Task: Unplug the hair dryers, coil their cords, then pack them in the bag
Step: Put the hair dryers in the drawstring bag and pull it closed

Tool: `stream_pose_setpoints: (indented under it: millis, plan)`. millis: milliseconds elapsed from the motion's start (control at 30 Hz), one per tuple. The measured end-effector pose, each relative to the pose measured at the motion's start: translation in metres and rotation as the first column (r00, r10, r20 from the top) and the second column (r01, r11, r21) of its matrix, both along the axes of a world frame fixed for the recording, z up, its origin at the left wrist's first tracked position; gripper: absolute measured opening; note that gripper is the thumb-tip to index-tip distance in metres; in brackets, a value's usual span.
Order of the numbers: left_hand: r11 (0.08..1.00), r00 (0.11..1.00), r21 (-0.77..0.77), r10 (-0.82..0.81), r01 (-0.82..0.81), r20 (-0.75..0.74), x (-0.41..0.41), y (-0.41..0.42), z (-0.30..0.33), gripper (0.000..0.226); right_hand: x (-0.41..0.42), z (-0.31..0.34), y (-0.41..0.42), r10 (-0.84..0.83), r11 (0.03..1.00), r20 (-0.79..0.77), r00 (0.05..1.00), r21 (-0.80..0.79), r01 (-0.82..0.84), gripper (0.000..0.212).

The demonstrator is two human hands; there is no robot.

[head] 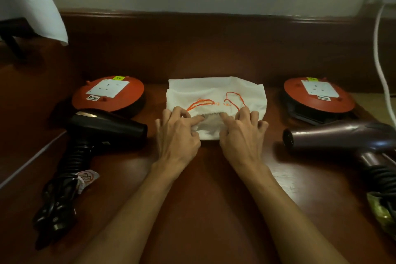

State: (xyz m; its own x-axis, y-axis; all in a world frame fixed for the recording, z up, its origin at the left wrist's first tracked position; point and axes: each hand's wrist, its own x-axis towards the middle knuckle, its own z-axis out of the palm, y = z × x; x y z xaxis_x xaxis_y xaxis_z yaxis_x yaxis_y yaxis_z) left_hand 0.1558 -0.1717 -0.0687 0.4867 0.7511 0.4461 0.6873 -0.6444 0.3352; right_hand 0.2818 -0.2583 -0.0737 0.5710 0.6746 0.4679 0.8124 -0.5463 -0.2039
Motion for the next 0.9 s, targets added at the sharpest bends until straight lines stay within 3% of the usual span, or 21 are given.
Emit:
stream_pose_setpoints:
  millis: [100, 200, 300, 400, 600, 700, 833, 900]
  plan:
    - [0.999, 0.999, 0.032, 0.009, -0.008, -0.049, -0.003, 0.002, 0.003, 0.056, 0.002, 0.006, -0.003, 0.066, 0.996, -0.092, 0.994, -0.058, -0.071, 0.067]
    - [0.999, 0.996, 0.036, 0.026, -0.022, -0.091, -0.008, 0.007, 0.004, 0.051, 0.005, 0.008, -0.006, 0.128, 0.981, -0.133, 0.983, -0.125, -0.145, 0.08]
    - [0.997, 0.997, 0.02, 0.073, -0.073, 0.0, -0.014, 0.016, 0.005, 0.029, 0.015, 0.012, -0.011, 0.148, 0.986, -0.083, 0.985, -0.062, -0.154, 0.058]
    - [0.997, 0.991, -0.031, 0.072, -0.069, 0.117, -0.018, 0.024, 0.005, 0.027, 0.021, 0.019, -0.016, 0.112, 0.993, -0.048, 0.993, 0.033, -0.11, 0.032]
    - [0.993, 0.997, -0.099, -0.066, 0.07, 0.043, -0.025, 0.026, 0.007, 0.064, 0.021, 0.029, -0.022, 0.093, 0.995, -0.185, 0.978, -0.018, -0.098, 0.04]
    - [0.99, 0.996, -0.111, -0.09, 0.089, 0.003, -0.028, 0.028, 0.009, 0.062, 0.029, 0.034, -0.027, 0.154, 0.986, -0.305, 0.94, -0.01, -0.165, 0.023]
    - [0.968, 0.971, -0.191, -0.125, 0.165, 0.205, -0.032, 0.033, 0.015, 0.046, 0.035, 0.044, -0.036, 0.115, 0.966, -0.304, 0.946, 0.256, -0.035, 0.027]
    - [0.97, 0.95, -0.159, -0.134, 0.183, 0.281, -0.034, 0.032, 0.018, 0.047, 0.036, 0.046, -0.039, 0.075, 0.969, -0.252, 0.965, 0.247, -0.011, 0.026]
